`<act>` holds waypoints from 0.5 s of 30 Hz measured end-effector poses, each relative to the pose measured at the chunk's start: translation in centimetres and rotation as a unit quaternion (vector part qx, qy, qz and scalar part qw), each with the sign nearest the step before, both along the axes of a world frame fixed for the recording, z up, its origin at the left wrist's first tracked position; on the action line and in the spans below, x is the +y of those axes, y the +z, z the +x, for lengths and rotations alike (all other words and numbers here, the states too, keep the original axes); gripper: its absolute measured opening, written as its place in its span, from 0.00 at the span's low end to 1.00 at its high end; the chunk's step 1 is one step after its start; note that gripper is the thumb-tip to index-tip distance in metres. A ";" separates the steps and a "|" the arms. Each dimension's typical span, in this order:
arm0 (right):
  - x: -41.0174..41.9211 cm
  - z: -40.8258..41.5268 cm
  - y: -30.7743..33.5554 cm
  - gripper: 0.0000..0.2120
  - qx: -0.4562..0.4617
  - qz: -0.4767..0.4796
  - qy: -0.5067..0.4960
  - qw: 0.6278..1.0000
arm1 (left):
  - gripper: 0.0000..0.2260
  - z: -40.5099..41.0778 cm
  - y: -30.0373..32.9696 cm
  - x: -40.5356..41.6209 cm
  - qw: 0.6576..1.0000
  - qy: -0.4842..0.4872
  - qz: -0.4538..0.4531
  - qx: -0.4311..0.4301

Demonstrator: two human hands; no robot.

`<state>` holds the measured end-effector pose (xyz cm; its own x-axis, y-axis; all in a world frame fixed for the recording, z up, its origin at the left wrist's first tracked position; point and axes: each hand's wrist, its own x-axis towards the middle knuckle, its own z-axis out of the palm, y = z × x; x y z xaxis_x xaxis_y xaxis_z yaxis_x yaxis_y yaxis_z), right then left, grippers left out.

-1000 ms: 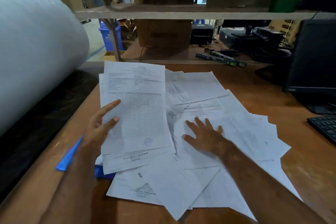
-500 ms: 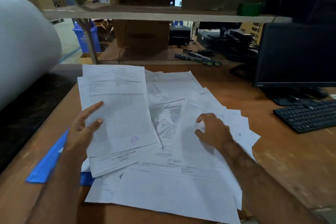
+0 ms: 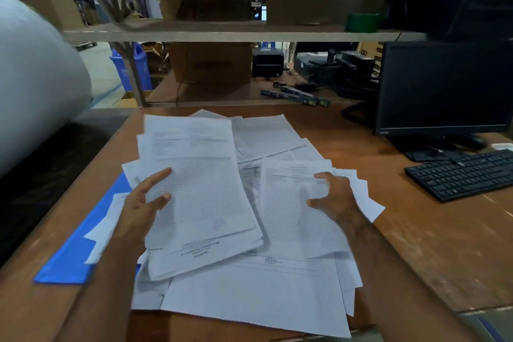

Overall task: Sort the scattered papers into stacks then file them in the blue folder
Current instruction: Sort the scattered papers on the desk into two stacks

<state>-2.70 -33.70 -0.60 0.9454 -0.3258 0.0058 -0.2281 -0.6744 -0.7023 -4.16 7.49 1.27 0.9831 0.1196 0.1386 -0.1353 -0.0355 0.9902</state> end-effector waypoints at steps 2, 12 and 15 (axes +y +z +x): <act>-0.8 -0.2 -0.2 0.32 -0.047 0.121 -0.012 0.991 | 0.22 -0.2 -0.5 -0.7 0.999 -0.028 0.035 0.013; -1.4 -2.9 9.2 0.12 -0.146 0.315 0.116 0.930 | 0.19 0.2 -0.4 -1.1 0.996 -0.012 0.077 0.031; -0.6 -3.1 11.7 0.18 -0.192 0.446 0.168 0.858 | 0.18 0.4 -0.3 -1.4 0.996 0.000 0.084 0.028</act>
<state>-5.77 -34.33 11.09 0.9712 -0.0715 0.2274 0.2370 0.1884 -0.9531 -3.80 6.10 0.93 0.9899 0.0992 0.1009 -0.0793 -0.2014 0.9763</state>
